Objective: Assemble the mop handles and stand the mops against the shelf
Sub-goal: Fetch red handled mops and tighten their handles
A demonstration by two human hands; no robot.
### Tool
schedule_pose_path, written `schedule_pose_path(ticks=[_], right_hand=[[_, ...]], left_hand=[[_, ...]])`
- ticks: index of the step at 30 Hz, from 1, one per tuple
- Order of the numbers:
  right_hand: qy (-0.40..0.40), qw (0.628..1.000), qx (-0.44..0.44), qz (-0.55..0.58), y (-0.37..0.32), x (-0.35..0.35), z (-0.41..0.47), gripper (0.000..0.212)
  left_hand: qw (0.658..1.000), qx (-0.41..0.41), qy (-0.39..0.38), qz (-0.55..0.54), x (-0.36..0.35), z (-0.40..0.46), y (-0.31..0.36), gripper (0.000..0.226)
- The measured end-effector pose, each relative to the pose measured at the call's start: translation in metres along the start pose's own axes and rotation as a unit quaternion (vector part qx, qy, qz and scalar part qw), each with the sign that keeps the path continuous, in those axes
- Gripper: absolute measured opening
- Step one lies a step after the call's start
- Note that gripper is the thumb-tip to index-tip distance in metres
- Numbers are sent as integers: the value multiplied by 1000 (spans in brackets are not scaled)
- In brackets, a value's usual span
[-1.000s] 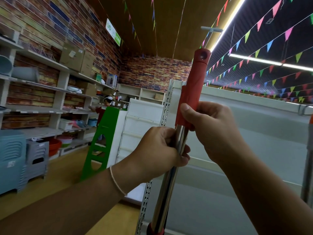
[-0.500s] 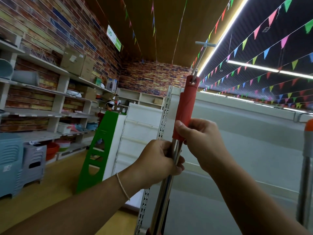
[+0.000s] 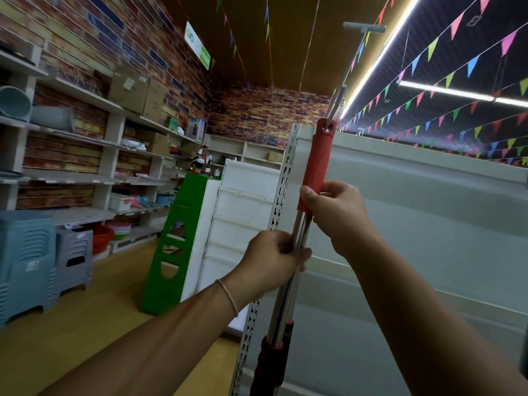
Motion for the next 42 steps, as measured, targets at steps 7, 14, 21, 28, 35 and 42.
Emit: schedule_pose_path(ticks=[7, 14, 21, 28, 35, 42], right_hand=[[9, 1000, -3, -2, 24, -3, 24, 12], [38, 999, 15, -33, 39, -3, 39, 19], [29, 1000, -12, -6, 50, -2, 51, 31], [10, 999, -23, 19, 55, -6, 55, 31], [6, 1000, -20, 6, 54, -7, 56, 32], [6, 998, -54, -24, 64, 2, 34, 27]], left_hand=[[999, -1, 21, 28, -2, 23, -12, 17], [998, -7, 42, 42, -3, 36, -23, 19], [995, -4, 80, 55, -3, 46, -32, 20], [974, -40, 180, 133, -2, 37, -27, 34], [946, -65, 230, 218, 1, 29, -14, 42], [945, -23, 164, 282, -1, 26, -18, 31]])
Point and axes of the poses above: each hand's wrist, its own z-axis towards the middle knuckle, its own x-axis out of the back of the hand, y = z × x, the point moved 10 cm from there along z, towards the middle knuckle, and after that the axes turned 3 degrees about z, right-handed, at the moved point
